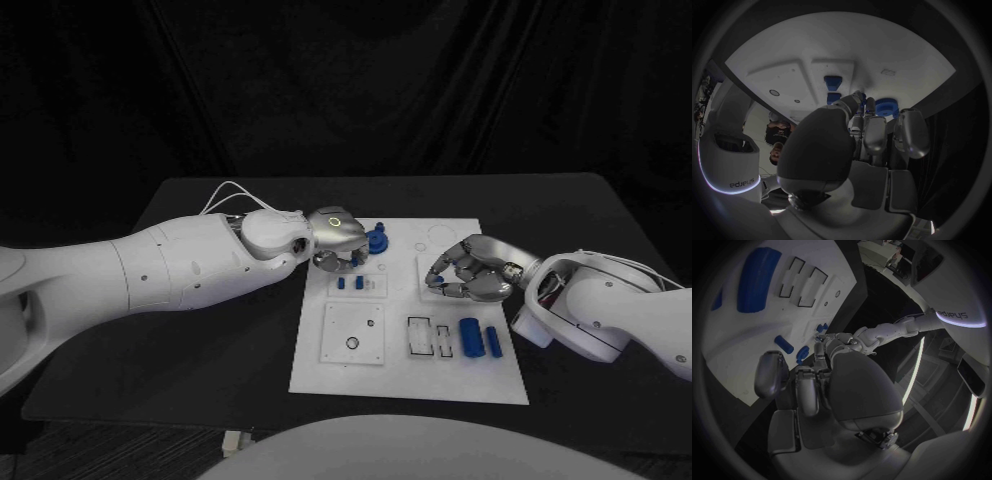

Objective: Assemble the parts on the task board

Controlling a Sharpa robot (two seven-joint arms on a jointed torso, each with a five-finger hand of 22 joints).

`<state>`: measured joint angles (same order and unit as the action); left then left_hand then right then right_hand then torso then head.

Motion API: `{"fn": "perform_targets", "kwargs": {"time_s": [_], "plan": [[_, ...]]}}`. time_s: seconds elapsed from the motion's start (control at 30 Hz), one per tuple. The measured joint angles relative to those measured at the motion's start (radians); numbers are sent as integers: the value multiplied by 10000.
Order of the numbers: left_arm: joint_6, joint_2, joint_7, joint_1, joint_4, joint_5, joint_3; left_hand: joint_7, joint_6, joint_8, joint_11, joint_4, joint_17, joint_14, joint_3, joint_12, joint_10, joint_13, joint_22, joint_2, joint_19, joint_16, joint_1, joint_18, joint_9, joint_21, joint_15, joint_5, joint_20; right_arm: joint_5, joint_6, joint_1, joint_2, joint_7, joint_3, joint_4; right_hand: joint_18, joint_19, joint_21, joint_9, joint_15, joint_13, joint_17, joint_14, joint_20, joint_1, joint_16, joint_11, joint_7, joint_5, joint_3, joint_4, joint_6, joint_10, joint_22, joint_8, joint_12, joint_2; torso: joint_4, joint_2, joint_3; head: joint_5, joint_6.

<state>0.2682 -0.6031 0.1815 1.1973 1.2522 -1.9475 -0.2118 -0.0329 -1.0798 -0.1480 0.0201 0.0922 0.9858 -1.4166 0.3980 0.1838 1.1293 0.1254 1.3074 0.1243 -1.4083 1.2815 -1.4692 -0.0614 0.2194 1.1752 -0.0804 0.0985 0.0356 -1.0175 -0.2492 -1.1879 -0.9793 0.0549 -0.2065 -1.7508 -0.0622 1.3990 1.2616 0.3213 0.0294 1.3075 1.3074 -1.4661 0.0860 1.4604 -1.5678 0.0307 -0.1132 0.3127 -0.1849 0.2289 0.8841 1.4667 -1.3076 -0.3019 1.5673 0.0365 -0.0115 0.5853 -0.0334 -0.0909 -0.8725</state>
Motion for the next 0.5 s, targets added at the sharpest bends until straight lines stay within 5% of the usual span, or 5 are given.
{"fn": "perform_targets", "kwargs": {"time_s": [0.17, 0.5], "plan": [[-1, 2, 0, -1, -7, 0, -1, 9, 9, 0, -1, -3, -96, 36, 3, -52, -1, -1, 7, 0, 35, -81, 0, 0, -13, -64, 36, 0, 35, 0, 10, 0, 2, 3, 0, 1, -1, 0, 0, 0, 0, 0, 0, 0, 0, 0, 0, 0, 0, 0, 0, 0, 0, 0, 0, 0, 0, 0, 0, 0, 0, 10, 0], [-46, 1, -8, -4, -37, -4, -5, 266, 1150, 553, -6, -53, -429, 153, 140, -312, -138, -66, 6, 168, 146, -316, 168, -160, -277, -327, 10, 22, 4, 0, 29, 0, 3, 10, 0, 2, 0, 0, 0, -9, 0, 0, 0, 0, 0, 0, 0, 0, 0, 0, 28, -28, 0, 0, 1, 0, 0, 0, -1, 1, -1, 0, 0]]}}
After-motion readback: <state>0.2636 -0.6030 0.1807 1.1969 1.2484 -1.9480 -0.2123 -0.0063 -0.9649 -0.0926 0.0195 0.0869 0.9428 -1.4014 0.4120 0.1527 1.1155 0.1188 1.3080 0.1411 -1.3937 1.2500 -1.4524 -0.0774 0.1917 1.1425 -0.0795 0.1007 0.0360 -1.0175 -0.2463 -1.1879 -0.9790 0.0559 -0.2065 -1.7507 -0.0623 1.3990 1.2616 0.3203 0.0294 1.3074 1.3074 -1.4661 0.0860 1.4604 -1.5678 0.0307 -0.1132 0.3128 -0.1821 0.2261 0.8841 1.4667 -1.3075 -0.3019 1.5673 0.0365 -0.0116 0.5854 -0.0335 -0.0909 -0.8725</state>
